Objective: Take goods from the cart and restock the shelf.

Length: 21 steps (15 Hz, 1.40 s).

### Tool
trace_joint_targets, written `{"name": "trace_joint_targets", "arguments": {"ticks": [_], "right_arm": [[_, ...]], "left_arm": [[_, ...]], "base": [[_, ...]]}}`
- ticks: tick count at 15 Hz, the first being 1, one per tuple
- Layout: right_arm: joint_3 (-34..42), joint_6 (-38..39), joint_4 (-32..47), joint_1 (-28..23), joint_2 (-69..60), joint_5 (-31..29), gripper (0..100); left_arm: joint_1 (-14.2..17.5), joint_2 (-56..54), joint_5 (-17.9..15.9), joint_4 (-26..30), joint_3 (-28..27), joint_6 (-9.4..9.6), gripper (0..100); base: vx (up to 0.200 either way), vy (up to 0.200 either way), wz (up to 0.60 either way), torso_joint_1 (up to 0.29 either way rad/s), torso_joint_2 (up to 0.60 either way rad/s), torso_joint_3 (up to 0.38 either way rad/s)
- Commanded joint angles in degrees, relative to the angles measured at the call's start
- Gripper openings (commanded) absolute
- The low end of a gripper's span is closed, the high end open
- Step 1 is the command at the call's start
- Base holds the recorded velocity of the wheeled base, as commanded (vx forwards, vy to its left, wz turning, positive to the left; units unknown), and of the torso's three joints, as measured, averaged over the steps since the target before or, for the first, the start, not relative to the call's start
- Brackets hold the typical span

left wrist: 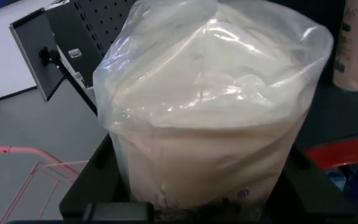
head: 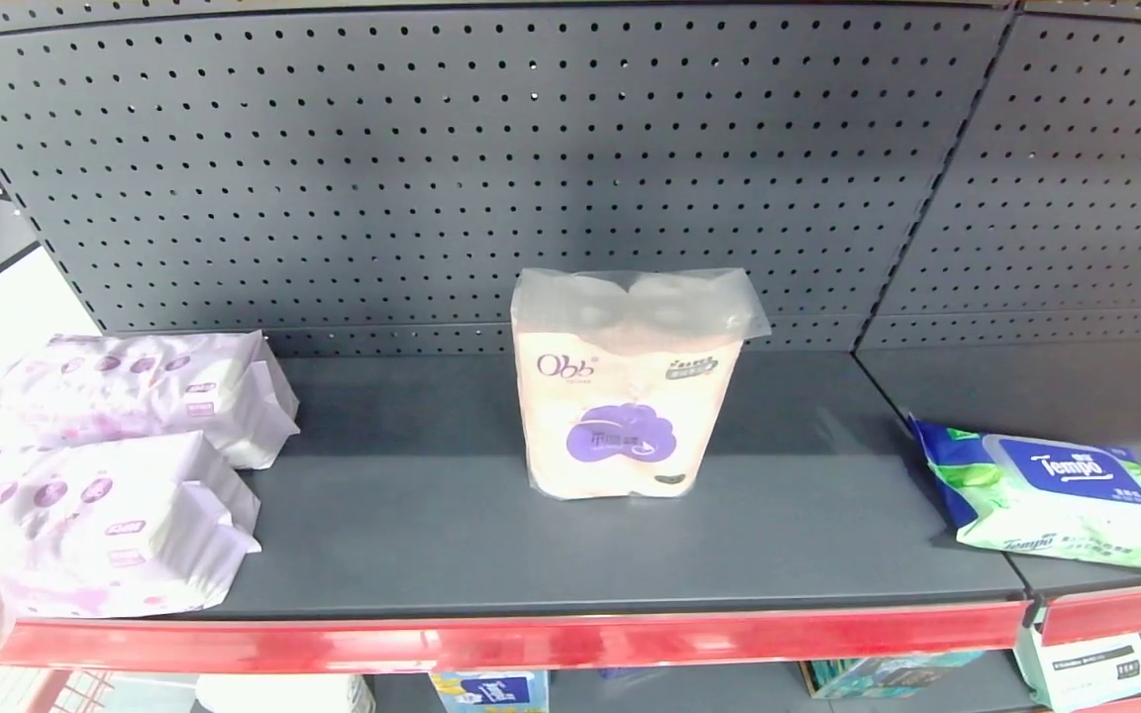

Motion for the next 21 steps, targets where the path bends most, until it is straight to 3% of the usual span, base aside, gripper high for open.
{"name": "trace_joint_targets", "arguments": {"ticks": [1,4,5,6,10,12,15,17,19,21], "right_arm": [[0.09,-0.02,-0.01,-0.01,0.07,0.02,100],[0.01,-0.02,-0.01,-0.01,0.07,0.02,100],[0.01,-0.19,0.08,-0.01,0.07,0.02,100],[-0.08,-0.19,0.08,0.08,0.16,0.02,100],[-0.08,-0.11,0.08,-0.97,1.92,-0.33,100],[-3.68,0.51,0.08,-0.89,3.33,-0.6,100],[-37.87,19.41,0.87,-0.53,37.08,-0.86,100],[-37.26,15.28,-0.01,0.17,44.55,1.25,100],[-38.66,12.64,-1.77,1.57,51.58,2.66,100],[-44.73,12.11,-1.85,7.99,58.7,7.31,100]], "left_arm": [[-0.08,0.2,-1.02,0.03,-1.03,-0.03,0],[-3.25,0.29,-1.9,0.03,-1.21,-1.26,0],[-7.03,1.17,-1.9,0.03,-1.65,-3.1,0],[-8.7,2.05,-1.9,0.03,-2.0,-5.04,0],[-12.74,8.29,-2.51,-0.41,-4.72,-12.42,0],[-12.74,11.45,-2.69,-0.49,-4.9,-12.6,0],[-12.83,19.98,-3.04,-3.48,-8.5,-12.6,0],[-12.83,23.23,-4.88,-4.98,-8.94,-12.6,0],[-12.83,23.67,-9.89,-4.62,-8.06,-12.68,0],[-12.83,24.64,-10.86,-4.54,-8.5,-12.86,0]], "base": [[0.0,0.0,0.0,0.0,0.0,0.0],[0.0,0.0,0.0,0.0,0.0,0.0],[0.0,0.0,0.0,0.0,0.0,0.0],[0.0,0.0,0.0,0.0,0.0,0.0],[0.0,0.0,0.0,0.0,0.0,0.0],[0.0,0.0,0.0,0.0,0.0,0.0],[0.0,0.0,0.0,0.0,0.0,0.0],[0.0,0.0,0.0,0.0,0.0,0.0],[0.0,0.0,0.0,0.0,0.0,0.0],[0.0,0.0,0.0,0.0,0.0,0.0]]}}
